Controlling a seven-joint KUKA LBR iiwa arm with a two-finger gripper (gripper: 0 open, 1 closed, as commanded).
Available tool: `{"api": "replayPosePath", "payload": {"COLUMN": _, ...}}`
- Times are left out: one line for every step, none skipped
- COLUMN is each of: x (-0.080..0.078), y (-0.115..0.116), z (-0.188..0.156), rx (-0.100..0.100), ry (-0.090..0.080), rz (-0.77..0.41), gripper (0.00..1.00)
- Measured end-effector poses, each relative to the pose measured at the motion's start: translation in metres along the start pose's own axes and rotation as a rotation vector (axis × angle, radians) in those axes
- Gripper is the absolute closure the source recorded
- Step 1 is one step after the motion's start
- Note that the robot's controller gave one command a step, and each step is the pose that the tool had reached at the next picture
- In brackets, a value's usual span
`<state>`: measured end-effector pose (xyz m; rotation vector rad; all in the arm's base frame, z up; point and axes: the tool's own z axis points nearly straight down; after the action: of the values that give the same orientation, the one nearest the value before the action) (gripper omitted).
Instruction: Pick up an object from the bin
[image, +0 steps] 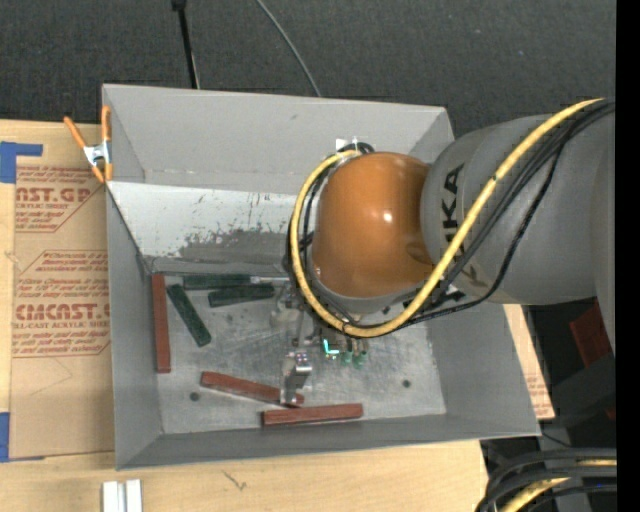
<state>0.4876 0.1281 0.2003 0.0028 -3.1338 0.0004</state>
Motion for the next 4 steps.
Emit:
{"api": "replayPosePath", "payload": {"x": -0.002, "y": -0.001, "z": -0.004, "rx": -0.001, "ry": -0.008, "rz": 0.001, "gripper": 0.0}}
{"api": "replayPosePath", "payload": {"x": -0.013, "y": -0.009, "z": 0.056, "rx": -0.002, "ry": -0.014, "rz": -0.04, "gripper": 0.0}}
{"api": "replayPosePath", "payload": {"x": -0.007, "y": 0.009, "z": 0.125, "rx": -0.006, "ry": -0.018, "rz": 0.121, "gripper": 1.0}}
{"api": "replayPosePath", "payload": {"x": -0.007, "y": 0.009, "z": 0.125, "rx": -0.006, "ry": -0.018, "rz": 0.121, "gripper": 1.0}}
